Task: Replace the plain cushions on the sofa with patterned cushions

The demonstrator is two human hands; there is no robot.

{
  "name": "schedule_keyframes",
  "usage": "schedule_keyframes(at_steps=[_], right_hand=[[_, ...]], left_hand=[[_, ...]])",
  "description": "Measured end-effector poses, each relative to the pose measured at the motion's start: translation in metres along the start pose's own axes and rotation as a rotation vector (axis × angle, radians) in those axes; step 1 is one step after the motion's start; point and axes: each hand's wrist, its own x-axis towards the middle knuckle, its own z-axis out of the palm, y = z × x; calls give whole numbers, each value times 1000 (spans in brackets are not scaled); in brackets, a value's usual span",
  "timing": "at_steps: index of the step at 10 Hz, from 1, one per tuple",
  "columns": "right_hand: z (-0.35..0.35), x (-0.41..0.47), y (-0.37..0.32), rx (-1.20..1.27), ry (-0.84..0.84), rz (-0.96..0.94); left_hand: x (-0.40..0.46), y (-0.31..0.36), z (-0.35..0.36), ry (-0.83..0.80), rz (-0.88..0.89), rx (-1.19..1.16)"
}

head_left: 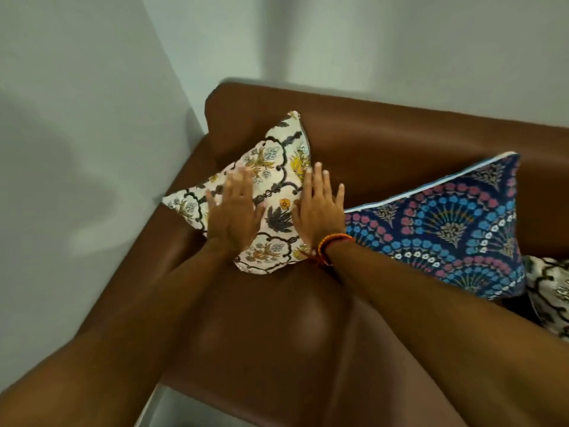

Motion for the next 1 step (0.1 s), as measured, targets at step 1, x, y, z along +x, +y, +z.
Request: schedule_keyframes(at_steps=[1], right_hand=[[-8, -2, -6, -38, -145, 48]], left_hand=[[-2, 1, -9, -106, 13, 5]])
